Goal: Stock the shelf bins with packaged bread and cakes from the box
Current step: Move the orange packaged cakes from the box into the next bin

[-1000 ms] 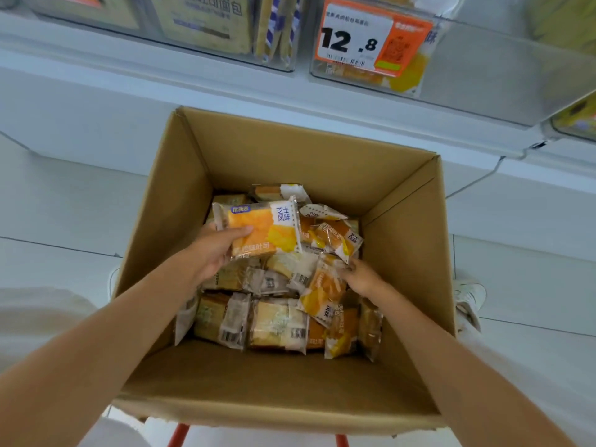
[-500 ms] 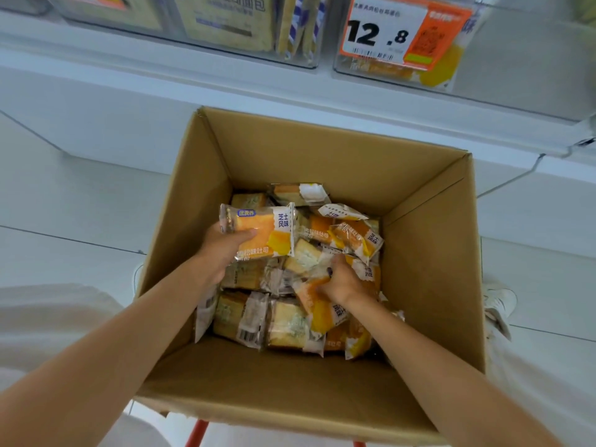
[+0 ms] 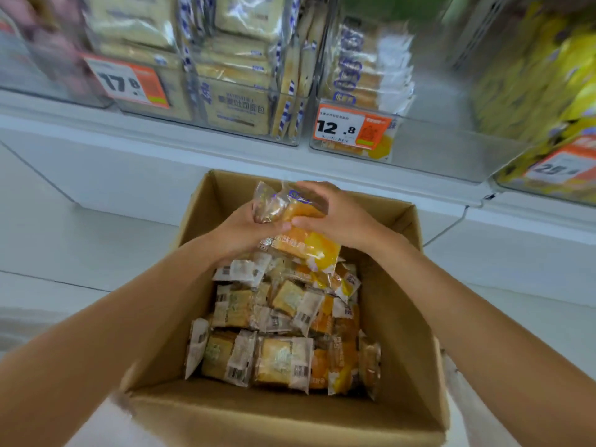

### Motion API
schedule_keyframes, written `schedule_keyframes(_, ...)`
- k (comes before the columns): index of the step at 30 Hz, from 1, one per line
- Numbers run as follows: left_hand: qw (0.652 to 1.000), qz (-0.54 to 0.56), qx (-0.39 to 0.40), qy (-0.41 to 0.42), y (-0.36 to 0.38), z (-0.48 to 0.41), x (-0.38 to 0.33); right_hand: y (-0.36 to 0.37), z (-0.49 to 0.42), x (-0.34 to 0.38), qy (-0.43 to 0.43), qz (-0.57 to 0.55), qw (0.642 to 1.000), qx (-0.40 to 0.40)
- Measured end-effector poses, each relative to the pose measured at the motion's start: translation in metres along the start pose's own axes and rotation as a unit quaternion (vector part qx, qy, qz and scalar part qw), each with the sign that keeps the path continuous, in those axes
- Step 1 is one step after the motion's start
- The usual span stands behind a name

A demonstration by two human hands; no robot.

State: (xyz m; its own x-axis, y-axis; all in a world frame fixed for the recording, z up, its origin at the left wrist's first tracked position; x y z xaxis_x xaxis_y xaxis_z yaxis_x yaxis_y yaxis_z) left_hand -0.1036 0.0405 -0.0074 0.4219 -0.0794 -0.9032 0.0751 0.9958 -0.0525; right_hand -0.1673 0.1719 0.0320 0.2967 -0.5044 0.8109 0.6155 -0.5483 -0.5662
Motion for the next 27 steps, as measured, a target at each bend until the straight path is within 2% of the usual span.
schedule_keyframes(2, 0.999, 0.043, -0.003, 0.002, 0.004, 0.006, -0.023, -0.022, 0.01, 0.007, 0.033, 0.023, 0.998, 0.039)
schedule_keyframes(4, 0.999, 0.032, -0.015, 0.025, 0.01, 0.011, -0.053, -0.056, 0.023, 0.019, 0.034, 0.092, 0.995, 0.028)
schedule_keyframes(7, 0.997, -0.034, -0.037, 0.054, 0.015, 0.013, -0.099, -0.122, 0.043, 0.049, -0.013, 0.236, 0.968, -0.077)
schedule_keyframes(9, 0.993, -0.061, -0.052, 0.082, 0.015, 0.01, -0.13, -0.168, 0.06, 0.068, -0.042, 0.318, 0.932, -0.17)
schedule_keyframes(12, 0.985, -0.06, -0.087, 0.135, 0.008, 0.001, -0.181, -0.237, 0.089, 0.084, -0.076, 0.338, 0.88, -0.324)
schedule_keyframes(14, 0.979, -0.037, -0.089, 0.179, 0.012, -0.008, -0.22, -0.273, 0.101, 0.084, -0.082, 0.346, 0.848, -0.392)
schedule_keyframes(16, 0.978, -0.02, -0.064, 0.196, 0.021, -0.02, -0.247, -0.294, 0.097, 0.073, -0.071, 0.351, 0.842, -0.404)
schedule_keyframes(18, 0.981, -0.028, -0.028, 0.189, 0.031, -0.039, -0.259, -0.305, 0.085, 0.056, -0.046, 0.344, 0.852, -0.393)
schedule_keyframes(23, 0.99, -0.068, 0.019, 0.123, 0.042, -0.078, -0.246, -0.315, 0.057, 0.015, 0.002, 0.34, 0.865, -0.37)
schedule_keyframes(26, 0.982, -0.124, -0.016, 0.145, 0.033, -0.084, -0.247, -0.313, 0.044, 0.003, 0.007, 0.342, 0.87, -0.354)
schedule_keyframes(27, 0.97, -0.173, -0.032, 0.166, 0.029, -0.082, -0.252, -0.312, 0.041, 0.001, 0.006, 0.343, 0.872, -0.349)
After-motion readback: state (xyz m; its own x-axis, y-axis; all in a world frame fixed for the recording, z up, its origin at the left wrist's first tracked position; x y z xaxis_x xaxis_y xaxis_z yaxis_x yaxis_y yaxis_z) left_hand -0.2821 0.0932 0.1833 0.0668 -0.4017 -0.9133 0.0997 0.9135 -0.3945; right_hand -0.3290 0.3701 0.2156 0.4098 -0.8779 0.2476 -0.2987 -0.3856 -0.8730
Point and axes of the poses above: each hand's wrist, its own z-axis away from the middle knuckle, its own y-axis out of the palm, x = y × z, the point moved 8 cm from there along -z, towards the middle knuckle, and after that the axes turned 4 degrees about -y, right-handed, at the moved point
